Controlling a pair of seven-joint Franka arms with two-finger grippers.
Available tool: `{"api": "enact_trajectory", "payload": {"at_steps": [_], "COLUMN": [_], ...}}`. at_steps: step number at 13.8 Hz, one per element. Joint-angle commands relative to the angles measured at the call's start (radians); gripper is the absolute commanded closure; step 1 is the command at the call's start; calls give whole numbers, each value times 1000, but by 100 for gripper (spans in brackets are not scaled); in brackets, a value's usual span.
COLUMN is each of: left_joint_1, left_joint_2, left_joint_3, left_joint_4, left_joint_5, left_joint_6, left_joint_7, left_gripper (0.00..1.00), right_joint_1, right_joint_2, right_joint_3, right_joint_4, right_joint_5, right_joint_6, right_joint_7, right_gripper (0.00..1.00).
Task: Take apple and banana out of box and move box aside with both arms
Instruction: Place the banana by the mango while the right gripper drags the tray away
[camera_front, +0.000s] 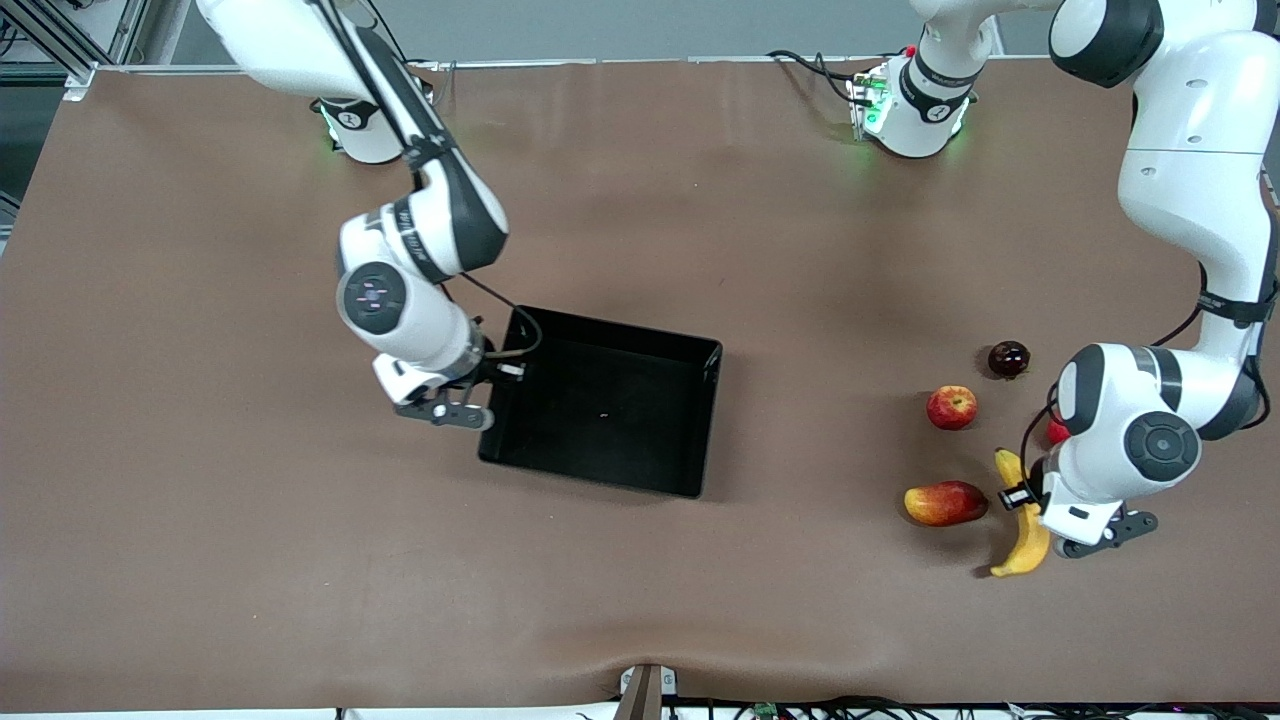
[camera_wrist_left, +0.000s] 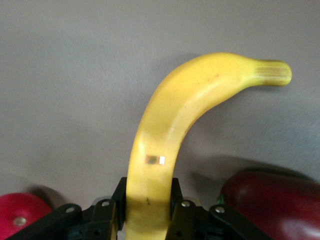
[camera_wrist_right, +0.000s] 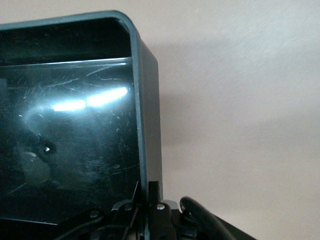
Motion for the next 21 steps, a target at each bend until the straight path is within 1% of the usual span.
{"api": "enact_trajectory", "payload": {"at_steps": [1, 2, 3, 4, 5, 6, 8, 10, 13, 14, 16, 18, 20, 21], "left_joint_1": [9, 7, 7, 7, 9, 10, 14, 7, 12, 12, 12, 12, 12, 12], "left_joint_2": [-31, -36, -42, -47, -60, -77, -141, -210, -304, -338, -396, -436, -482, -507], "left_joint_3": [-2, -2, -2, -2, -2, -3, -11, -20, -58, -69, -84, -84, -84, -83], "left_joint_4": [-73, -78, -75, -70, -73, -70, -65, -62, -61, -62, -52, -15, 2, 2], "left_joint_5": [32, 32, 32, 34, 35, 35, 19, 19, 12, 9, -36, -121, -142, -146], "left_joint_6": [4, -6, -27, -45, -59, -74, -123, -189, -278, -311, -348, -409, -438, -440], "left_joint_7": [-21, -16, -12, 0, 17, 46, 62, 67, 112, 132, 137, 140, 152, 180], "left_gripper": [95, 84, 53, 20, 0, 0, 0, 0, 0, 0, 0, 0, 0, 0], "right_joint_1": [-93, -118, -157, -199, -246, -320, -479, -588, -717, -746, -796, -816, -828, -842], "right_joint_2": [-70, -84, -98, -107, -113, -112, -95, -60, 5, 26, 68, 86, 89, 112], "right_joint_3": [16, 15, 15, 15, 15, 15, 16, 18, 18, 18, 21, 21, 19, 21], "right_joint_4": [-23, -34, -47, -60, -72, -80, -77, -71, -43, -32, -8, -5, 7, 24], "right_joint_5": [-10, -11, -11, -11, -11, -11, -7, -1, 5, 5, 10, 31, 32, 32], "right_joint_6": [-39, -41, -42, -42, -41, -39, -28, -19, -10, -10, -11, -16, -19, -19], "right_joint_7": [-8, -55, -118, -167, -233, -327, -553, -684, -830, -862, -939, -952, -969, -984], "right_gripper": [100, 100, 100, 100, 100, 100, 100, 100, 100, 100, 100, 100, 100, 100]}}
